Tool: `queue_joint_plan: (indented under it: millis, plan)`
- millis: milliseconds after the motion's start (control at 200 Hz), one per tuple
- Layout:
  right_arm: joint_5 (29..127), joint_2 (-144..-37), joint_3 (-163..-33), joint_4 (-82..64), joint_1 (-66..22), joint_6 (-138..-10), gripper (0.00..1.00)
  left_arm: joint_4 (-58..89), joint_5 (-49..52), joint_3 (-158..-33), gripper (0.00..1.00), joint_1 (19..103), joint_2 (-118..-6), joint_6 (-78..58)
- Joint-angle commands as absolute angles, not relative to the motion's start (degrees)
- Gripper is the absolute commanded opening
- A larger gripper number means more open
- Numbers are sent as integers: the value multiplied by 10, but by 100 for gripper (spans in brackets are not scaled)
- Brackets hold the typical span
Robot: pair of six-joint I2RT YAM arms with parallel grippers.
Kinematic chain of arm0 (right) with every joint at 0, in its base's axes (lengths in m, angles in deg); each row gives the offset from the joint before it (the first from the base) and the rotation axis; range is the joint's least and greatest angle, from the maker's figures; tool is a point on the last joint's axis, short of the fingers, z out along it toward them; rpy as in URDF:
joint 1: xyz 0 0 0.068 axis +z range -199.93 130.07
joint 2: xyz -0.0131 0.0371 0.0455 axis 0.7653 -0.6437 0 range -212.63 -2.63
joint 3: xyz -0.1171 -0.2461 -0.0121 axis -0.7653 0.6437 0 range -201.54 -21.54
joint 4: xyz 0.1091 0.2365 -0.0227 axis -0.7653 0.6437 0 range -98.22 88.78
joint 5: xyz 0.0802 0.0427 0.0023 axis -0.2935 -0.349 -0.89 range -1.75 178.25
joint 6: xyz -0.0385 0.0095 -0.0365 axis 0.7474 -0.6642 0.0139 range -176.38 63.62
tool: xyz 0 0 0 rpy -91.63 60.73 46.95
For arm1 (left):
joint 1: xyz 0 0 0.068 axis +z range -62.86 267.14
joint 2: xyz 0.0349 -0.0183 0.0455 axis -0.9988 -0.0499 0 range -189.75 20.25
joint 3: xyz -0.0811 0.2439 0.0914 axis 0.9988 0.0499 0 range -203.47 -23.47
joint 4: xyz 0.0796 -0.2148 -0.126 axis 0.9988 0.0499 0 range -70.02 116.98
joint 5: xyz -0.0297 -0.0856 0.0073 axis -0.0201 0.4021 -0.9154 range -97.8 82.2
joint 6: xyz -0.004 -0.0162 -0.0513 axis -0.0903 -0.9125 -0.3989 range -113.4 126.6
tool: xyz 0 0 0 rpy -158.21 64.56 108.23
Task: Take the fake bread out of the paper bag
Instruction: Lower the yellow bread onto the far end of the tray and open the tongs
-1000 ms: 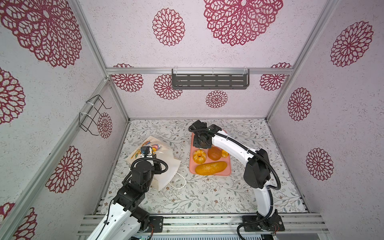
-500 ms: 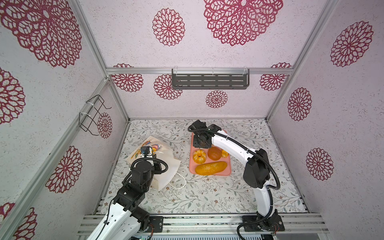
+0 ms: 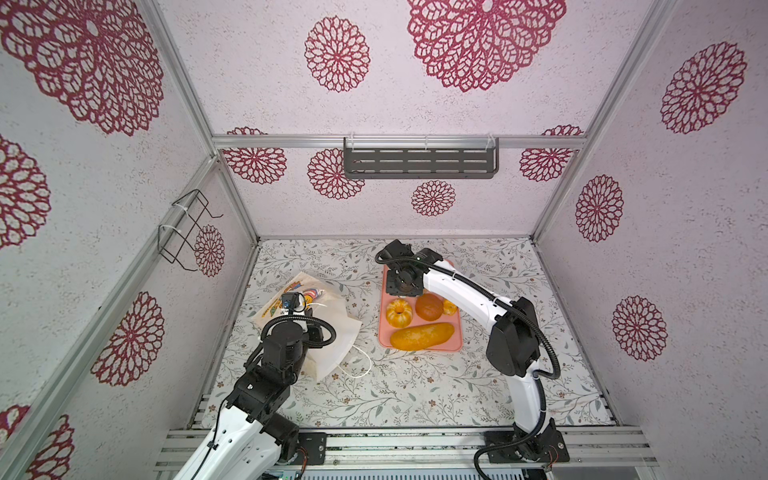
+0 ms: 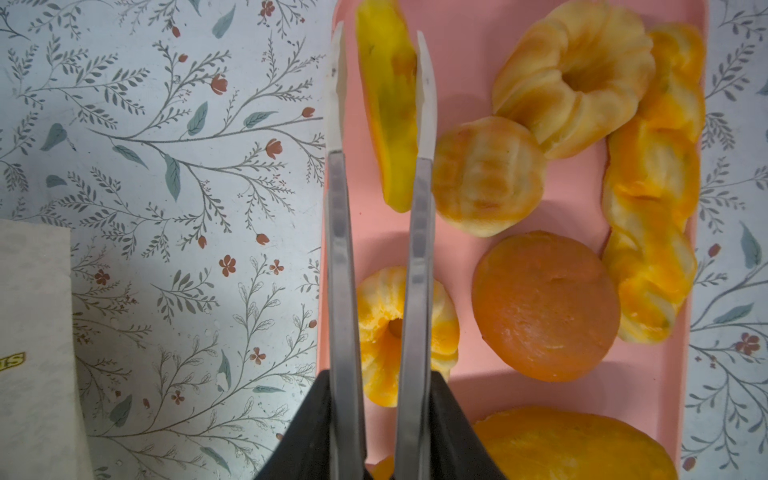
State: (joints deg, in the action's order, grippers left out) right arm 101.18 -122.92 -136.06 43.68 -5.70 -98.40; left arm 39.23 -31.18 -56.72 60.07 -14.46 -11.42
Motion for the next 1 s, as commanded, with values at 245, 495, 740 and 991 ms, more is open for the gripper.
queue_joint_plan:
  millis: [245,495,740,991]
  plan:
    - [1005,-1181,-1376,435,-59,-976,35,397,-307,-574,0,604,-138,-111]
    - [1008,-1168,-1371,439,-62,-971,35,402,-307,-573,0,603,-137,-115]
    - [1007,-1146,-1347,430,-62,-970,35,405,-309,-573,0,604,-134,-115]
    - [971,-1125,-1316,388,-62,-962,19,405,-309,-574,0,603,-138,-116]
